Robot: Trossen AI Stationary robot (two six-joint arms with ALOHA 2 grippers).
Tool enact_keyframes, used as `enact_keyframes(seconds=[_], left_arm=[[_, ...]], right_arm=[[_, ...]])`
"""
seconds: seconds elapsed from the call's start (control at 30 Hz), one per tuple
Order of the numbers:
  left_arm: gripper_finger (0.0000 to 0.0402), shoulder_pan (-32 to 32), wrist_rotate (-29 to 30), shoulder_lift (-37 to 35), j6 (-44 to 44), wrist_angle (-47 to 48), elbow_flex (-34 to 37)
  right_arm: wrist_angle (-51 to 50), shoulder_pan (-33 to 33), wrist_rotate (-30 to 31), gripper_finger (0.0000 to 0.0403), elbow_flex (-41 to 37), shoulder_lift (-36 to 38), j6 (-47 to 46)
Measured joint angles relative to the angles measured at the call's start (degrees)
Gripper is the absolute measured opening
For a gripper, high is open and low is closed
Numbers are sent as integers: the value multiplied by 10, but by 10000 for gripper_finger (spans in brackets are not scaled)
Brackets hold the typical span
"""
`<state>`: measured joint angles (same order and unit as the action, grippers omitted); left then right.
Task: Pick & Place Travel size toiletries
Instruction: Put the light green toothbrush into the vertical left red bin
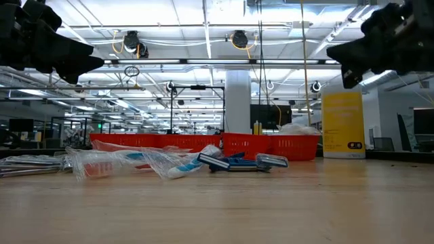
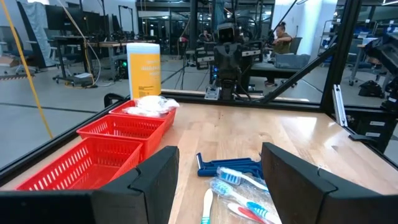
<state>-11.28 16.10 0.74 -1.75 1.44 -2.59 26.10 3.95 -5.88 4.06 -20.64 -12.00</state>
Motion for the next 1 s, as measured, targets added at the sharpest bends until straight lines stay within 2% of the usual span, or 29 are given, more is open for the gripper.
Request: enact_keyframes(seconds=[0.13,0.33,0.5,0.57,0.7,0.87,1.0], left_arm=[[225,0,0,0,0,0,0],[225,0,0,0,0,-2,0],[225,0,0,0,0,-30,0],[225,0,0,0,-7,-46,0],[225,0,-7,0,-70,-66,0],[225,0,21,0,-80,-63,0],[225,0,45,14,-150,-64,0]], right_arm=[[-5,0,0,1,-23,25,9],[-67,0,-5,1,-27,28,69],[-100,0,-49,1,-28,27,82],[-107,1,-40,1,-28,28,79],[-125,2,31,1,-29,27,77],[-127,2,43,1,-29,27,81],[-127,2,43,4,-29,27,81]])
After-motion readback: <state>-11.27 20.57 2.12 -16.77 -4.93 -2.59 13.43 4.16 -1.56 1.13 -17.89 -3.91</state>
